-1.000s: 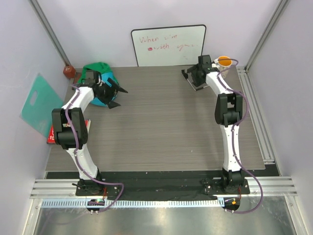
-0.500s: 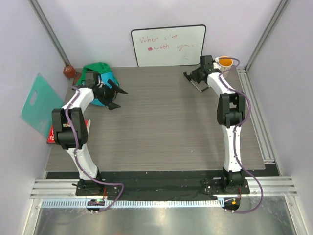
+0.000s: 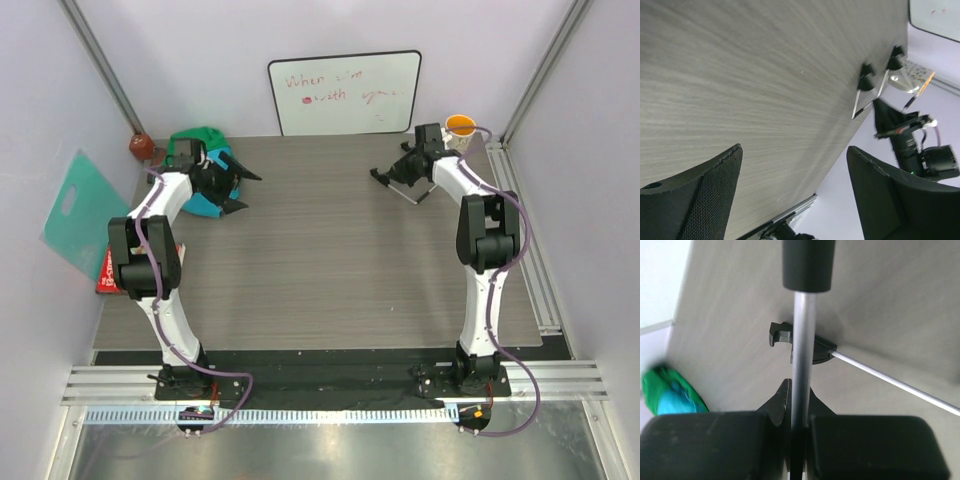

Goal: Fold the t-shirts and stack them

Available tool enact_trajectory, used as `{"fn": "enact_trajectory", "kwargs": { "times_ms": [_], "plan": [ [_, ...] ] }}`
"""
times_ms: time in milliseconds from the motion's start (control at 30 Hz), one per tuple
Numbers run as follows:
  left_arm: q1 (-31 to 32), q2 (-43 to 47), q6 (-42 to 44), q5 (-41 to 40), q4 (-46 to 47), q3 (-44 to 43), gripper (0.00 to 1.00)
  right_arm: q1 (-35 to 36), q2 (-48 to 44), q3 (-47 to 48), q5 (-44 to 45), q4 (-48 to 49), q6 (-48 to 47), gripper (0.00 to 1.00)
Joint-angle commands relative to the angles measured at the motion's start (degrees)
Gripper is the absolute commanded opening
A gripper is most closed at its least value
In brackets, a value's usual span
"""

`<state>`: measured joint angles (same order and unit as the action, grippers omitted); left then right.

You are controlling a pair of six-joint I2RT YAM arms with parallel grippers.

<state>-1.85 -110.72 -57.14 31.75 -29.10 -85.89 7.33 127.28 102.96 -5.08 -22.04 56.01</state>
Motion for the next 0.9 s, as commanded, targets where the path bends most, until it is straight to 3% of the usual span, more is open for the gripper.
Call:
{"fn": "enact_trajectory", "kwargs": {
  "times_ms": [0,367,667,867],
  "plan": [
    [-0.2,-1.8,-1.6,2.2,2.2,-5.3,0.85,1.5,-7.2,-8.9,-6.2,-6.6,-4.4,0.01],
    [-0.2,0.7,-1.9,3.3,3.4,-2.1,0.85,0.3,-18.9,-23.2,0.3,-8.6,-7.8,0.01],
    [0.2,5.3,-0.6,3.1,1.7,2.3,0.83,-4.7,-27.5,-36.5,8.7,-6.8,-14.5,0.01],
    [1.0,7.7,0.0,2.8,0.8,3.5,0.83,-11.0,-30.5,-45.7,8.8,-2.3,-16.4,0.01]
  ]
}}
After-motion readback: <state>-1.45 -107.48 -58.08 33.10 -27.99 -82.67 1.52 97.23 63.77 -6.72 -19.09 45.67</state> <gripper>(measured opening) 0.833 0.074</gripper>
